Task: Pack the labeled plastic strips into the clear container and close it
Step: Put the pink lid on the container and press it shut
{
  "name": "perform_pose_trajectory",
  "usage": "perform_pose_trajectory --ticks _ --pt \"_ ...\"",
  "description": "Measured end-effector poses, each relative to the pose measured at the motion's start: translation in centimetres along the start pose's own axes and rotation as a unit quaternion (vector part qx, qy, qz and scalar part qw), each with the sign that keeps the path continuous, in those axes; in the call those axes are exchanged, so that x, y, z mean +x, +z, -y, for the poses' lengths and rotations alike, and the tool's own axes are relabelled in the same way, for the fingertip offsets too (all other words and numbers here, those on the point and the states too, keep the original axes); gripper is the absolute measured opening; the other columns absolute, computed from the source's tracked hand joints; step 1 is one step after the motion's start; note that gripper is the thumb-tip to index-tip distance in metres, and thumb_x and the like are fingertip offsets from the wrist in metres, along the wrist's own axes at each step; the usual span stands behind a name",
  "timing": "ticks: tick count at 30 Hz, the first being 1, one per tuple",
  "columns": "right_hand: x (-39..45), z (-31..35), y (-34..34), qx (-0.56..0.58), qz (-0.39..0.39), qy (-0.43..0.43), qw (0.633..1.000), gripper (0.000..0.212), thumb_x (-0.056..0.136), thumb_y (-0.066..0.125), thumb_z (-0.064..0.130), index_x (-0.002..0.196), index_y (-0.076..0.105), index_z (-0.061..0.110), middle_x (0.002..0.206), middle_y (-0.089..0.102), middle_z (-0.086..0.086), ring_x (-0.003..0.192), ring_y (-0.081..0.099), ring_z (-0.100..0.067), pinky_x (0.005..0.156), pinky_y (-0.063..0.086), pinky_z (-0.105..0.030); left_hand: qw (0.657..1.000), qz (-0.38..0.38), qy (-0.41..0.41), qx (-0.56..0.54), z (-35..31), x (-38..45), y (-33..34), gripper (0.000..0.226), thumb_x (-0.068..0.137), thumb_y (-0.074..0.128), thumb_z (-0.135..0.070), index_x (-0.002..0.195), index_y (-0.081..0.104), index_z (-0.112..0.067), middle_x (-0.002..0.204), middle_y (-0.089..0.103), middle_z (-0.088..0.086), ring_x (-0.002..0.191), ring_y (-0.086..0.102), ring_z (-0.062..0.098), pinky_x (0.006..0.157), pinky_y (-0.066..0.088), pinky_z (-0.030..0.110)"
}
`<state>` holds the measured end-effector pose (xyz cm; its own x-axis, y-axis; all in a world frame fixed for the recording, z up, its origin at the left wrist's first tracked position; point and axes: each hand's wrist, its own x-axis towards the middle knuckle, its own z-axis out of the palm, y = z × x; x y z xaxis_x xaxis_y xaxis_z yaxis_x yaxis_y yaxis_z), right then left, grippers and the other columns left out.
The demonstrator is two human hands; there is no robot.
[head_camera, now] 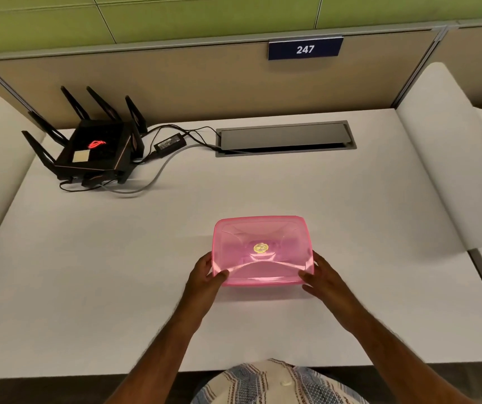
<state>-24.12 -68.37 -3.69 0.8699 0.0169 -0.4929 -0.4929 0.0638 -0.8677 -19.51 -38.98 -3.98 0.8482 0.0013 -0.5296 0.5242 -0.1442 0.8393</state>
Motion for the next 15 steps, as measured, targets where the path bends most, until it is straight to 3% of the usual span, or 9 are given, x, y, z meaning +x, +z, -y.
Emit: perform_pose_trajectory --ticks 4,8,15 --pt "1.0 1.1 -0.5 0.008 0.002 -0.013 1.000 0.051 0.090 0.072 0.038 0.132 0.053 0.060 0.137 0.064 0.016 0.126 0.061 -0.010 0.101 0.050 -0.038 1.000 -0.003 0.010 -0.008 -1.3 1.3 0.3 0.050 0.091 0.069 -0.013 0.132 0.053 -0.036 0.127 0.059 -0.024 0.101 0.060 -0.020 0.091 0.049 0.025" --pt "2.9 2.3 -0.9 0.018 -0.005 -0.015 1.000 0.049 0.096 0.070 0.026 0.128 0.056 0.061 0.138 0.063 0.015 0.127 0.061 -0.011 0.105 0.048 -0.041 1.000 -0.005 0.021 -0.004 -2.9 3.1 0.5 0.054 0.090 0.069 -0.012 0.139 0.052 -0.026 0.138 0.058 -0.012 0.120 0.059 0.003 0.105 0.049 0.039" --pt "6.0 3.6 -1.4 0.033 -0.017 0.002 0.999 0.056 0.096 0.069 0.020 0.146 0.048 0.037 0.136 0.066 0.009 0.128 0.061 -0.017 0.108 0.047 -0.044 1.000 -0.006 0.026 0.002 -4.7 5.8 0.8 0.055 0.090 0.071 -0.013 0.140 0.051 -0.021 0.140 0.058 -0.006 0.128 0.056 0.016 0.109 0.046 0.048"
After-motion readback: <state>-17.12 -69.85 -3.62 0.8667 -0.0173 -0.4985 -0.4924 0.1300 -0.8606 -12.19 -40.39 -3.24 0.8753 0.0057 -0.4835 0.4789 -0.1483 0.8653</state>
